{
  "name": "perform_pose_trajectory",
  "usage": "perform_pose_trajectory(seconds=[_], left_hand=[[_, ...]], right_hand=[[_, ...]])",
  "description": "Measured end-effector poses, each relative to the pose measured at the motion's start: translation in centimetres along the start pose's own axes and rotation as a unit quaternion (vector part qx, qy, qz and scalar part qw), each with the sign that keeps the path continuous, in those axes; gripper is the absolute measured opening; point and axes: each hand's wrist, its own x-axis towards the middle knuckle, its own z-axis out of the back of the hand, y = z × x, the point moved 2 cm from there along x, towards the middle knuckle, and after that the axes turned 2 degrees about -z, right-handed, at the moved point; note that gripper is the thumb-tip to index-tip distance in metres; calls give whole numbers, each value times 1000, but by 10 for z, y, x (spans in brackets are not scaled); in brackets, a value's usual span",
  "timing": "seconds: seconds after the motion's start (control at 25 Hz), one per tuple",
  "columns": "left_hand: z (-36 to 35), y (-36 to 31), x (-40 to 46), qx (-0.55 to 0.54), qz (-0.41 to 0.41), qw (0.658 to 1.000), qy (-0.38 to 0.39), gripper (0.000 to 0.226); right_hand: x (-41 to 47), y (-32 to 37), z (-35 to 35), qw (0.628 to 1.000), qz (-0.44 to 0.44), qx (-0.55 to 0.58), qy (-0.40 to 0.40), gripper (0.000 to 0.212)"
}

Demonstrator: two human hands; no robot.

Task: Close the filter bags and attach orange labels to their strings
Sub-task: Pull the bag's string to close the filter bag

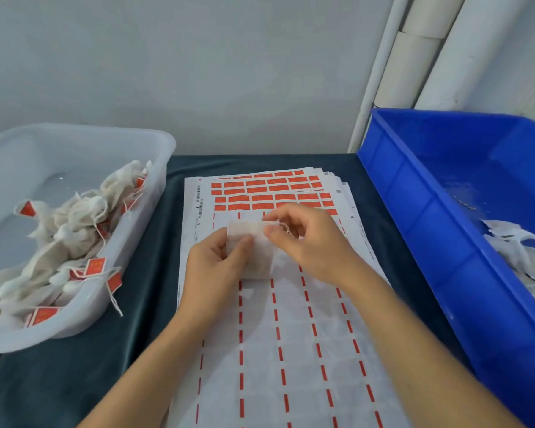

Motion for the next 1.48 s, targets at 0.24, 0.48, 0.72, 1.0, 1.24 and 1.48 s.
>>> perform_pose_trajectory(seconds=[0.24,0.48,0.72,1.0,1.24,1.48], left_hand=[[4,-2,4,-42,15,998,38,19],[-4,0,4,-40,24,990,132,12],[-5,4,3,-28,16,992,120,12],[-4,6,4,-10,30,991,126,10],[-6,3,2,-29,52,989,138,11],[-8,-2,1,35,35,985,167,10]], right_hand=[[-19,-13,-24,980,-38,155,-118,3],[-28,-13,-13,968,-11,195,-160,13],[-27,-13,-17,986,-6,166,-33,27],[-26,-19,-13,989,-35,142,6,12],[-25,-22,-10,997,-28,65,-26,7],[-27,-16,-4,990,46,22,-134,22]])
